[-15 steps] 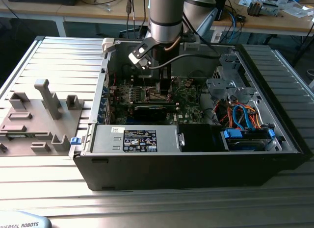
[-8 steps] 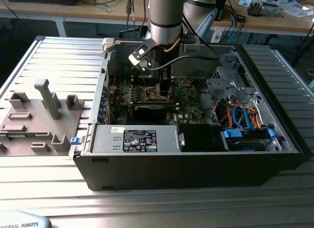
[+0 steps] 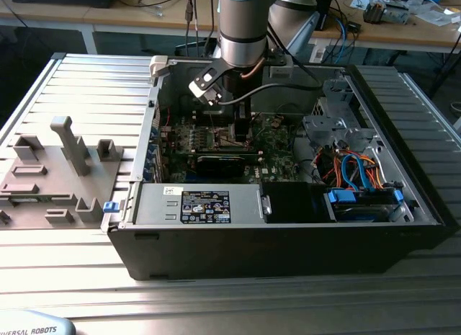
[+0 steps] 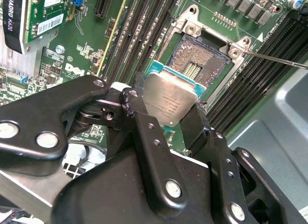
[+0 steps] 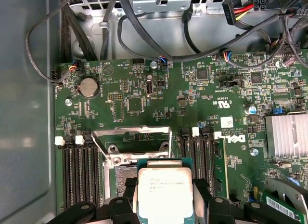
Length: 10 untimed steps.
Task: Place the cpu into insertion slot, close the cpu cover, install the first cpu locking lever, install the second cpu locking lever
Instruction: 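Place the cpu into insertion slot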
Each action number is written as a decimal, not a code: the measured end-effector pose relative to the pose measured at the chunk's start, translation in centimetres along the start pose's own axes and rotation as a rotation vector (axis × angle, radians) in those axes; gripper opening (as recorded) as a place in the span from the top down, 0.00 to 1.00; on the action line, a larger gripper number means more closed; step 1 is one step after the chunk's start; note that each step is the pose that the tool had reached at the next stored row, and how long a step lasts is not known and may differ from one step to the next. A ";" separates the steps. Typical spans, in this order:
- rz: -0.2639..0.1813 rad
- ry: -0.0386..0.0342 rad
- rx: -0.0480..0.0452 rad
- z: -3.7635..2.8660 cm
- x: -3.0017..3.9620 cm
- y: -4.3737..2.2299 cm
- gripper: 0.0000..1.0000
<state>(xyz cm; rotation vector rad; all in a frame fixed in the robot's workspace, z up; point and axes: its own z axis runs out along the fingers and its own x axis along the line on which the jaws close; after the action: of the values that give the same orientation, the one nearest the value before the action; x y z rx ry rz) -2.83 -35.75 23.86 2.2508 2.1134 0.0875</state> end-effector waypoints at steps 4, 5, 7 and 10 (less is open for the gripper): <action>0.000 0.0000 0.0000 0.07 0.00 -0.01 0.46; 0.000 0.0000 0.0000 0.28 0.00 -0.02 0.46; 0.000 0.0000 0.0000 0.50 0.00 -0.04 0.46; 0.000 0.0000 0.0000 0.51 0.00 -0.04 0.46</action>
<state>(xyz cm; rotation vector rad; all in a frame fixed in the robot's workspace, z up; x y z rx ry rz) -2.83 -35.75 23.35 2.2509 2.1133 0.0875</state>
